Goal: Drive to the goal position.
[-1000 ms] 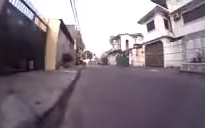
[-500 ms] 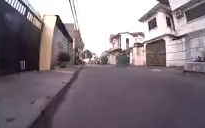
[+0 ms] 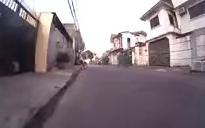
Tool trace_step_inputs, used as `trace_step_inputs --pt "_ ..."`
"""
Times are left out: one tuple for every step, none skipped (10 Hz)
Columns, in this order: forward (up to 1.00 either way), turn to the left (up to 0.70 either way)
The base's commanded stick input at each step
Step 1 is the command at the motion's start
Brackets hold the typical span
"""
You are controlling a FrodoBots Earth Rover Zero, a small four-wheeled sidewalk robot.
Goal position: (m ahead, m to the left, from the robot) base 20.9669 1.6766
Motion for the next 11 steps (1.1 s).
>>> trace_step_inputs --pt "1.00 0.38" --pt "1.00 0.40" --pt "1.00 0.00" --pt "1.00 0.00" --pt "1.00 0.00" --pt "1.00 0.00" --pt "1.00 0.00" --pt "1.00 0.00" --pt "1.00 0.00" --pt "1.00 0.00" --pt "1.00 0.00"
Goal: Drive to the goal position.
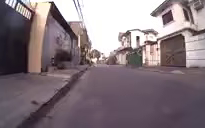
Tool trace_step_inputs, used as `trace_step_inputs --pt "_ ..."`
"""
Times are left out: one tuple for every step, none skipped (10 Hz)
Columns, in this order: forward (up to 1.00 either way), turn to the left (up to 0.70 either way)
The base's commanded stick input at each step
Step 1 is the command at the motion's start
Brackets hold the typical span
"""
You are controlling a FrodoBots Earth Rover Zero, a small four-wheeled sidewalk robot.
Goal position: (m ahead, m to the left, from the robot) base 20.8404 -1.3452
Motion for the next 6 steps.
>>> trace_step_inputs --pt "1.00 0.00" --pt "1.00 0.25" --pt "1.00 0.40" --pt "1.00 0.29" --pt "1.00 0.00" --pt "1.00 0.00"
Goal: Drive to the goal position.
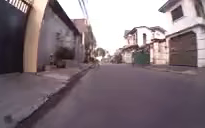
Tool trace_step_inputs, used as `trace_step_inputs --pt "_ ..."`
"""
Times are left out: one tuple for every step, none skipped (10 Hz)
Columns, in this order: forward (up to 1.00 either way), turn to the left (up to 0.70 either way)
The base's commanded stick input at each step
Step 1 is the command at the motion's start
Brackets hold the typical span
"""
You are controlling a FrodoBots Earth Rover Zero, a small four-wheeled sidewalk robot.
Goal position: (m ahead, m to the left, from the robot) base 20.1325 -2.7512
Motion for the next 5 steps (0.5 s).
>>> trace_step_inputs --pt "1.00 0.00" --pt "1.00 0.00" --pt "1.00 0.00" --pt "1.00 0.00" --pt "1.00 0.00"
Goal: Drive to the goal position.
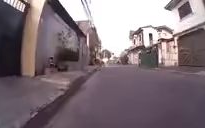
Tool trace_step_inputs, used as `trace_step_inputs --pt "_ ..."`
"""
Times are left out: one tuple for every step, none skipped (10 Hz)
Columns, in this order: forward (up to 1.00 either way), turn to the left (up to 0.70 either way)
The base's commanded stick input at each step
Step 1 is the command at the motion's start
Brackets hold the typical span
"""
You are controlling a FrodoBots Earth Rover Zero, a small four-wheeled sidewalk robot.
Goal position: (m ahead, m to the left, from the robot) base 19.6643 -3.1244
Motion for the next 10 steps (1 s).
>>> trace_step_inputs --pt "1.00 0.00" --pt "1.00 0.00" --pt "1.00 0.00" --pt "1.00 0.00" --pt "1.00 0.00" --pt "1.00 0.00" --pt "1.00 0.00" --pt "1.00 0.00" --pt "1.00 0.00" --pt "1.00 0.00"
